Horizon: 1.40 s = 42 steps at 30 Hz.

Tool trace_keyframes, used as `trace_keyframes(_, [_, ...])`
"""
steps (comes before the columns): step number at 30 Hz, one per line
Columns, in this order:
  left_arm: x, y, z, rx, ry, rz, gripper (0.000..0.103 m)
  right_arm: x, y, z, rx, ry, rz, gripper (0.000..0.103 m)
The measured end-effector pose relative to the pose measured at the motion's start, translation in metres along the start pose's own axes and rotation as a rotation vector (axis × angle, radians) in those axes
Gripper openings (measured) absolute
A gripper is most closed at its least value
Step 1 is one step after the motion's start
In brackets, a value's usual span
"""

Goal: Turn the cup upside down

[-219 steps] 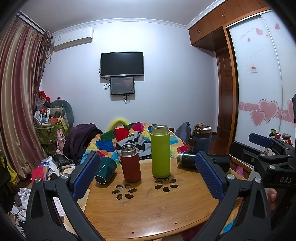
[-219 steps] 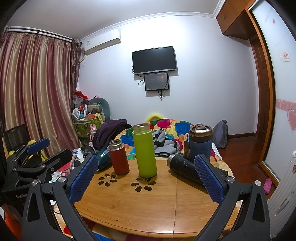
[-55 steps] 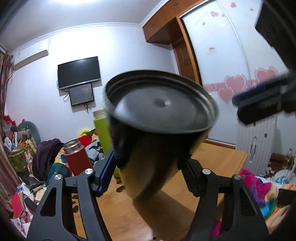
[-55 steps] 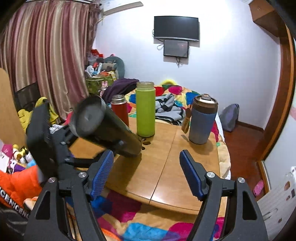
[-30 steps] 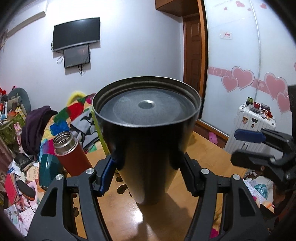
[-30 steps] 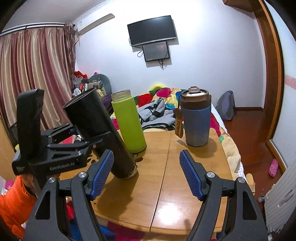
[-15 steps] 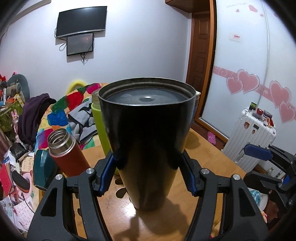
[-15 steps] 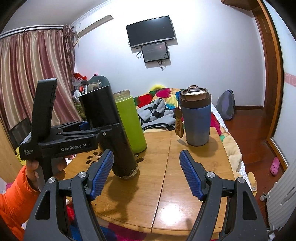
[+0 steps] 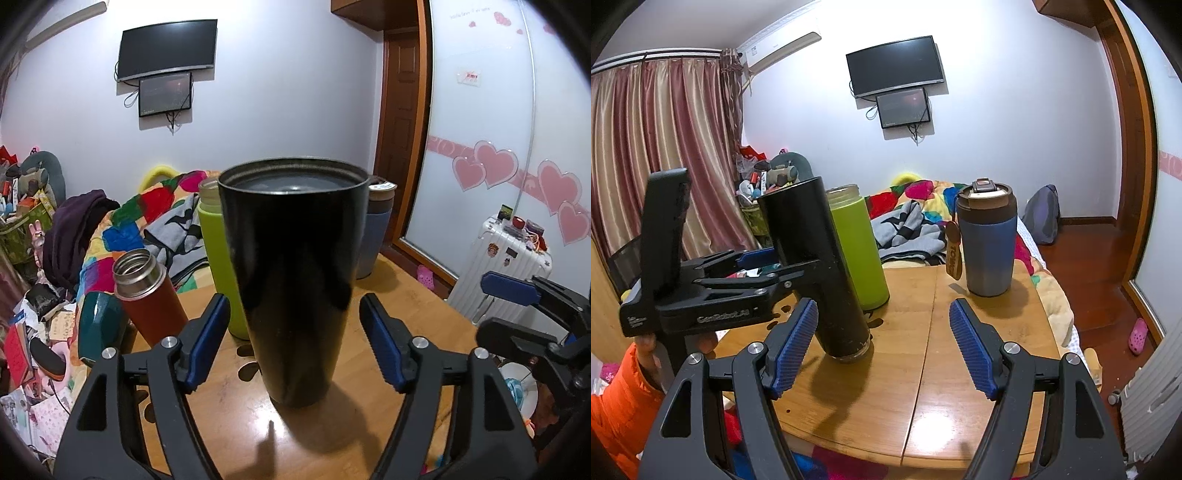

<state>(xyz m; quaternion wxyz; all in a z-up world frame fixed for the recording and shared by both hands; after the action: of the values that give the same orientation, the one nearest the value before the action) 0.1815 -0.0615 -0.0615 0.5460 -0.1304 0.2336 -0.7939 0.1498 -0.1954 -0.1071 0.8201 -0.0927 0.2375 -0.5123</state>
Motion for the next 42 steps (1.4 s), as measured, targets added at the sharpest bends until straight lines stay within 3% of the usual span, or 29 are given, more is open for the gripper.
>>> trace_keyframes(15, [-0.005,-0.078,-0.014,0.161,-0.001,0.102,0.093,-0.022,-0.023,0.005,0.063,-0.042,-0.011,0.071])
trace_keyframes(17, [-0.004,-0.085,-0.017,0.176,0.002,0.124,0.095,-0.025,-0.027,0.004,0.074,-0.047,-0.015,0.089])
trace_keyframes(20, [-0.004,-0.094,-0.021,0.186,-0.016,0.127,0.099,-0.031,-0.038,0.004,0.111,-0.052,-0.013,0.092])
trace_keyframes(25, [-0.003,-0.105,-0.025,0.196,-0.025,0.151,0.103,-0.039,-0.052,0.002,0.151,-0.064,-0.037,0.095])
trace_keyframes(28, [0.002,-0.112,-0.027,0.204,-0.024,0.161,0.103,-0.041,-0.058,0.000,0.165,-0.047,-0.041,0.103])
trace_keyframes(42, [0.008,-0.128,-0.030,0.235,-0.038,0.195,0.103,-0.041,-0.067,-0.002,0.188,-0.013,-0.050,0.103])
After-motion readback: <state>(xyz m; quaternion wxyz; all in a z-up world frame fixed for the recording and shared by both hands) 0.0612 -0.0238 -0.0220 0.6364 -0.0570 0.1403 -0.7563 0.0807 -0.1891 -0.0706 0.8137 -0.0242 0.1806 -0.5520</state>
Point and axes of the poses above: each gripper's, at about its wrist camera, not at the fingertips, and y roughly the way its jaws point, x to its right, z to its top, the point moved 6 cm from there along y, roughly the way its jaws point, and after that the axes turned 6 degrees about y, right-handed, at the moved point
